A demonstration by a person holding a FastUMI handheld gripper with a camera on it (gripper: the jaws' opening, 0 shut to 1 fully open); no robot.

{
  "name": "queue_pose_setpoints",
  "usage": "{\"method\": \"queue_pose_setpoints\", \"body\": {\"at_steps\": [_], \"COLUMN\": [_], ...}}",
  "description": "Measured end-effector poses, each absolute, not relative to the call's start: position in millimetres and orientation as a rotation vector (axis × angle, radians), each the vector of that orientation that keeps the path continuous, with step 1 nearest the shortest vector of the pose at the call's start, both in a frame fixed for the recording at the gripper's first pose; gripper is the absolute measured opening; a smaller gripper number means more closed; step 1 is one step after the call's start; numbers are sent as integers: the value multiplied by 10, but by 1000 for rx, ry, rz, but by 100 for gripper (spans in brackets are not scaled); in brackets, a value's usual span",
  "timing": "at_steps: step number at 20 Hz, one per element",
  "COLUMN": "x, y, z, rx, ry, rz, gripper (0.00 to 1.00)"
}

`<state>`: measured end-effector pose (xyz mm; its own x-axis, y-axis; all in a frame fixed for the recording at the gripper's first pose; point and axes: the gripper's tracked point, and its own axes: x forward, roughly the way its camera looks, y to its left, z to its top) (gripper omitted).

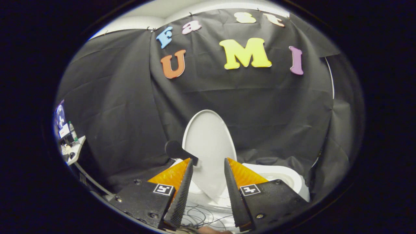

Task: Open the toilet lid.

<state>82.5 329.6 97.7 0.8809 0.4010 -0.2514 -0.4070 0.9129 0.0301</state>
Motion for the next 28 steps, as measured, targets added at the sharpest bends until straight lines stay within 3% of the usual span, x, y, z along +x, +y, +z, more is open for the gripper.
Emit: {"method": "queue_pose_setpoints", "body": {"at_steps": [10,28], "x": [318,-513], "y": [1782,322], "z": [888,164], "rx": [50,16], "ry": [129,123], "rz": [282,120], "gripper": [61,61]}}
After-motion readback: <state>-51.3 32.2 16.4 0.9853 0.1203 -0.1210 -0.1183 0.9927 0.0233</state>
